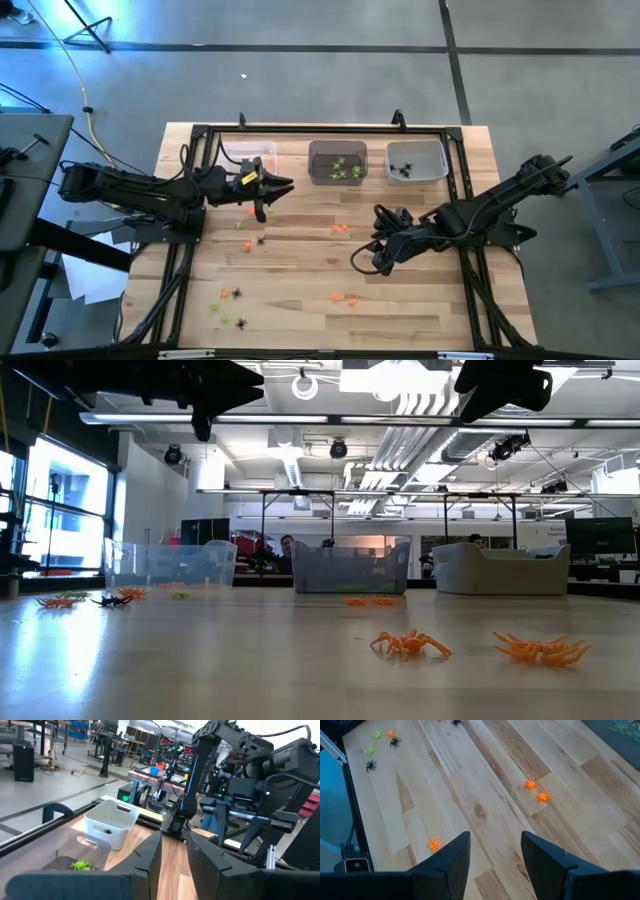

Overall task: Sort Halloween decoration
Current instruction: Put the orange spider toy into the transparent bin

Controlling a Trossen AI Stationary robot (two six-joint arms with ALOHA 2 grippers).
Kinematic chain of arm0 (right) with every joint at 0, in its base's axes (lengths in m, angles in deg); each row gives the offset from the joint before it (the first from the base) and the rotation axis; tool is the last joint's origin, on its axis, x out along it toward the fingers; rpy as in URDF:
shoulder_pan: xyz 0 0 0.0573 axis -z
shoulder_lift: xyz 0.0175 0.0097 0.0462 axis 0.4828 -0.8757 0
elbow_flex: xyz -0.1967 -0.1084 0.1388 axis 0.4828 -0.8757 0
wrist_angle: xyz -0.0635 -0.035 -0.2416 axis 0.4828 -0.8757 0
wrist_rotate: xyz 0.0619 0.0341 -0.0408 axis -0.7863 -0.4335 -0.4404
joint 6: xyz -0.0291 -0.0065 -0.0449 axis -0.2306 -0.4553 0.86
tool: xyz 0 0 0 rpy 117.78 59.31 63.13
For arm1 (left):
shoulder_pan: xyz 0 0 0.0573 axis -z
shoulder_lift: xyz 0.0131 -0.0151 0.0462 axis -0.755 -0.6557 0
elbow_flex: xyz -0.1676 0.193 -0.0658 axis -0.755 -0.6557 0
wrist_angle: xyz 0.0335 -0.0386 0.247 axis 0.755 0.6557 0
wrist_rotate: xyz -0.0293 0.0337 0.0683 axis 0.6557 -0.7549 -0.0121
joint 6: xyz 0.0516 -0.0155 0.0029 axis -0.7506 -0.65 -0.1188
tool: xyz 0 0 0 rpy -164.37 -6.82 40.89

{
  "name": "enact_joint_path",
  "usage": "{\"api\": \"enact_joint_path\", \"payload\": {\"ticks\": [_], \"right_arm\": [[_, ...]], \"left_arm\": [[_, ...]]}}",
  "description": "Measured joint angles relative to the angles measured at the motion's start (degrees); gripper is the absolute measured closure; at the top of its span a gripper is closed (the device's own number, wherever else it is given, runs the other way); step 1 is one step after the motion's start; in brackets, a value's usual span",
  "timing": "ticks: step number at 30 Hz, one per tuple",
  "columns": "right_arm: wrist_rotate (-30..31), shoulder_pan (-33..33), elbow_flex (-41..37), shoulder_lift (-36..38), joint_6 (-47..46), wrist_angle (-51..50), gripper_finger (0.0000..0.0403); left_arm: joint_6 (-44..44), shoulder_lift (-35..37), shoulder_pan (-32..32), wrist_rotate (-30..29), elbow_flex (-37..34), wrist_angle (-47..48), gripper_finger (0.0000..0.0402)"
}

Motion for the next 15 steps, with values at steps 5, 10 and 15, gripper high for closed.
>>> {"api": "enact_joint_path", "payload": {"ticks": [5,10,15], "right_arm": [[0.0,0.0,0.0,0.0,0.0,0.0,0.0231],[0.0,0.0,0.0,0.0,0.0,0.0,0.0231],[0.0,0.0,0.0,0.0,0.0,0.0,0.0231]], "left_arm": [[0.1,-0.2,0.0,-2.3,0.0,-0.3,0.0323],[0.1,-0.2,0.0,-2.4,0.0,-0.3,0.0323],[0.1,-0.2,0.0,-2.4,0.0,-0.3,0.0323]]}}
